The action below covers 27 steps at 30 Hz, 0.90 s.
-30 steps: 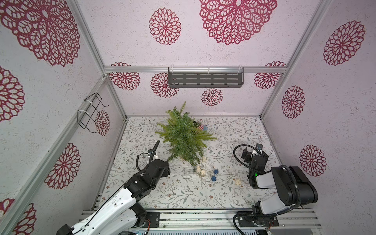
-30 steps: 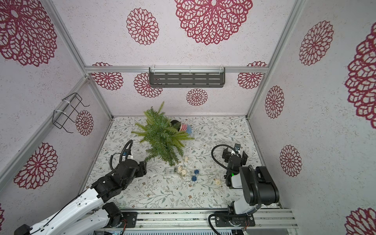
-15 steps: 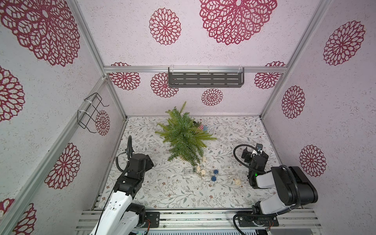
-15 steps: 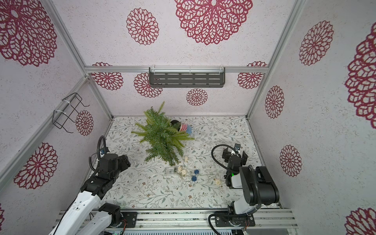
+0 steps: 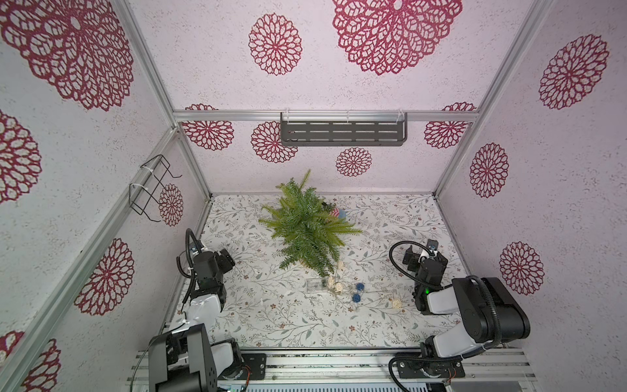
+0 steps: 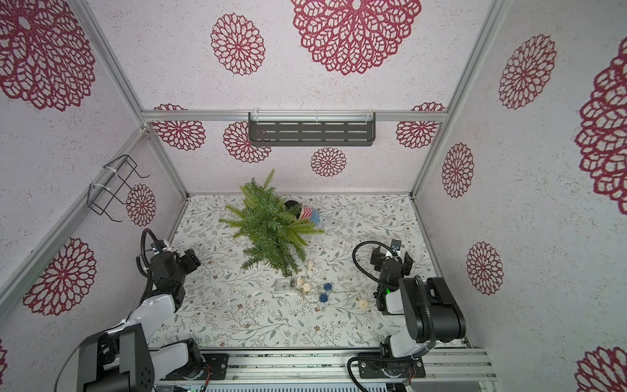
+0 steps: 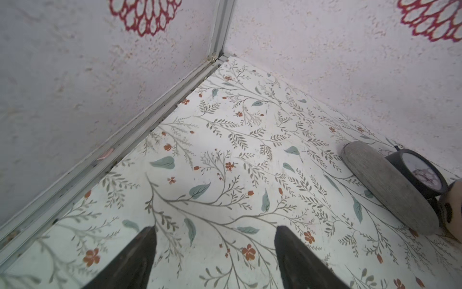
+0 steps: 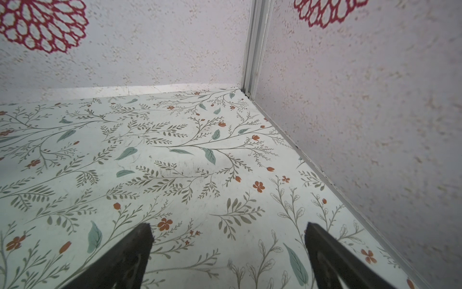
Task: Remove string lights from the small christmas tree
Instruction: Reset both arms
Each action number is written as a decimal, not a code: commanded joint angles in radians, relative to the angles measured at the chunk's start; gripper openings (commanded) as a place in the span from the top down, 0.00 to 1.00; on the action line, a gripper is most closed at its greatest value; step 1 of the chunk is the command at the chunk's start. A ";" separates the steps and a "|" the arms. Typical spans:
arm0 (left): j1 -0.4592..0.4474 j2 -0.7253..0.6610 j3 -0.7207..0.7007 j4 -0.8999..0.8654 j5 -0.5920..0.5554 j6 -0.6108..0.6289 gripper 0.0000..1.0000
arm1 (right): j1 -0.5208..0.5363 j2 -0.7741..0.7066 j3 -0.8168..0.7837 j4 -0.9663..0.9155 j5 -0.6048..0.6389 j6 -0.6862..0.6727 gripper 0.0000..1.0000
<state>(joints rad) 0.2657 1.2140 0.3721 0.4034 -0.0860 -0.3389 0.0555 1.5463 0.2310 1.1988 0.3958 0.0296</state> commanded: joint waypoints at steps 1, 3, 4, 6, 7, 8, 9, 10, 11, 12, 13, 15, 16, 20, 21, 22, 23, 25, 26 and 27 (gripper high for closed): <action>0.007 0.056 -0.045 0.314 0.071 0.111 0.21 | 0.004 -0.008 0.011 0.027 0.003 0.021 0.01; 0.006 0.075 -0.054 0.368 0.099 0.105 0.21 | 0.004 -0.008 0.011 0.027 0.003 0.021 0.01; 0.005 0.076 -0.051 0.362 0.106 0.108 0.21 | 0.004 -0.008 0.010 0.027 0.003 0.021 0.01; 0.005 0.105 -0.054 0.421 0.120 0.111 0.21 | 0.004 -0.008 0.010 0.027 0.003 0.021 0.01; 0.004 0.120 -0.053 0.441 0.126 0.114 0.21 | 0.004 -0.008 0.012 0.027 -0.006 0.017 0.01; 0.006 0.143 -0.048 0.457 0.133 0.108 0.21 | 0.004 -0.008 0.016 0.018 -0.031 0.005 0.01; 0.007 0.180 -0.047 0.492 0.165 0.108 0.22 | 0.004 -0.008 0.019 0.011 -0.062 -0.005 0.01; 0.004 0.223 -0.052 0.554 0.194 0.113 0.23 | 0.004 -0.008 0.017 0.014 -0.073 -0.007 0.01; -0.004 0.274 -0.057 0.627 0.215 0.127 0.23 | 0.004 -0.008 0.016 0.015 -0.104 -0.020 0.01; -0.011 0.317 -0.069 0.687 0.217 0.138 0.23 | 0.004 -0.009 0.016 0.014 -0.139 -0.031 0.01; -0.016 0.354 -0.080 0.747 0.206 0.143 0.22 | 0.003 -0.011 0.013 0.018 -0.160 -0.038 0.02; -0.022 0.350 -0.102 0.782 0.162 0.130 0.21 | 0.002 -0.012 0.001 0.039 -0.211 -0.056 0.02; -0.025 0.337 -0.099 0.749 0.126 0.117 0.21 | 0.000 -0.012 -0.004 0.049 -0.232 -0.062 0.02; -0.041 0.347 0.019 0.549 0.167 0.170 0.15 | -0.032 -0.015 -0.011 0.054 -0.355 -0.069 0.04; -0.078 0.345 0.058 0.466 0.136 0.204 0.09 | -0.040 -0.015 -0.009 0.049 -0.378 -0.066 0.05; -0.097 0.337 0.060 0.440 0.094 0.221 0.05 | -0.044 -0.015 -0.003 0.038 -0.388 -0.064 0.05; -0.088 0.331 0.055 0.443 0.120 0.215 0.04 | -0.049 -0.015 0.010 0.015 -0.380 -0.056 0.07; -0.077 0.348 0.051 0.486 0.144 0.204 0.02 | -0.051 -0.011 0.042 -0.045 -0.270 -0.011 0.07; -0.077 0.347 0.052 0.485 0.147 0.203 0.03 | -0.048 -0.011 0.039 -0.033 -0.261 -0.014 0.05; -0.076 0.342 0.057 0.462 0.169 0.207 0.03 | -0.048 -0.011 0.040 -0.037 -0.260 -0.014 0.01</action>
<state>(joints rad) 0.1841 1.5627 0.4290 0.9184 0.0525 -0.1715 0.0116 1.5463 0.2432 1.1603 0.1066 -0.0044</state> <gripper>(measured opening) 0.975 0.974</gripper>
